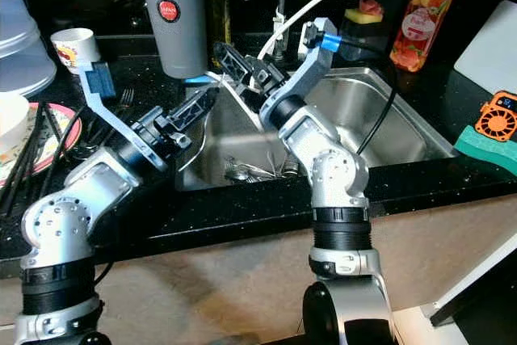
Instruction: Kitchen organization
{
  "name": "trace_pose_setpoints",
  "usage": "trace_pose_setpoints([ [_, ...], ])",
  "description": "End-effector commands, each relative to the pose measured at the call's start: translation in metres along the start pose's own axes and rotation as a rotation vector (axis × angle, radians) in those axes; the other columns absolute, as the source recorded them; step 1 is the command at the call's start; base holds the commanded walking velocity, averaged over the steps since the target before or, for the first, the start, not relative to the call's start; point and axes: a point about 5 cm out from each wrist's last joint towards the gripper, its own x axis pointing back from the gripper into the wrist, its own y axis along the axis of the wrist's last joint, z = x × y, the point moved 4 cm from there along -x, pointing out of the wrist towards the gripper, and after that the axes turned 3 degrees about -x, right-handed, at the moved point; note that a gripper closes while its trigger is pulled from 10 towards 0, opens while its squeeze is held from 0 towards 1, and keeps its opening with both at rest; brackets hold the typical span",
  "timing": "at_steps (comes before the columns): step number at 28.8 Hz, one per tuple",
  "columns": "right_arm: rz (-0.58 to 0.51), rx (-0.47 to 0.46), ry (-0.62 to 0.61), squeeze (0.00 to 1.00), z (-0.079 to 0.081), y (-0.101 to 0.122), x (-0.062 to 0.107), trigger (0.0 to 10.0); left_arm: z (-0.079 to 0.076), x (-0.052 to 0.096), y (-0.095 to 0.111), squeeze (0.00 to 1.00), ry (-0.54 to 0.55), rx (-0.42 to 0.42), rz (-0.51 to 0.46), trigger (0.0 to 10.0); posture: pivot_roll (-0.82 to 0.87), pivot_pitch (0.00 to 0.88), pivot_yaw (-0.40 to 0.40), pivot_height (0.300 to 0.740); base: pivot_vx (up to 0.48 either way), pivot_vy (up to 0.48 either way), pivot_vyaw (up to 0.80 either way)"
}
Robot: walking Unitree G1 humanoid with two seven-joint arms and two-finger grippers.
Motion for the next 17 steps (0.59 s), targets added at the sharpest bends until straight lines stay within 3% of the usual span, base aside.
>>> trace_pose_setpoints([
  [1,0.031,0.022,0.009,0.00,0.0029,-0.0052,0.0012,10.0,-0.0034,0.0025,-0.0024,0.00,-0.016,-0.022,0.029,0.0,0.00,0.074,-0.001,0.740,0.000,0.000,0.00],
  [4,0.034,0.028,-0.002,0.00,0.0013,-0.0056,0.0016,10.0,-0.0042,0.0022,-0.0028,0.00,-0.020,-0.030,0.035,0.0,0.00,0.076,-0.001,0.740,0.000,0.000,0.00],
  [5,0.036,0.025,-0.014,0.00,-0.0014,-0.0055,0.0021,0.0,-0.0036,0.0024,-0.0031,0.00,-0.016,-0.040,0.041,0.0,0.00,0.076,-0.002,0.740,0.000,0.000,0.00],
  [17,0.045,0.029,-0.036,0.00,-0.0063,-0.0074,0.0035,0.0,0.0007,0.0028,-0.0019,0.00,0.003,-0.073,0.045,0.0,0.00,0.079,-0.003,0.740,0.000,0.000,0.00],
])
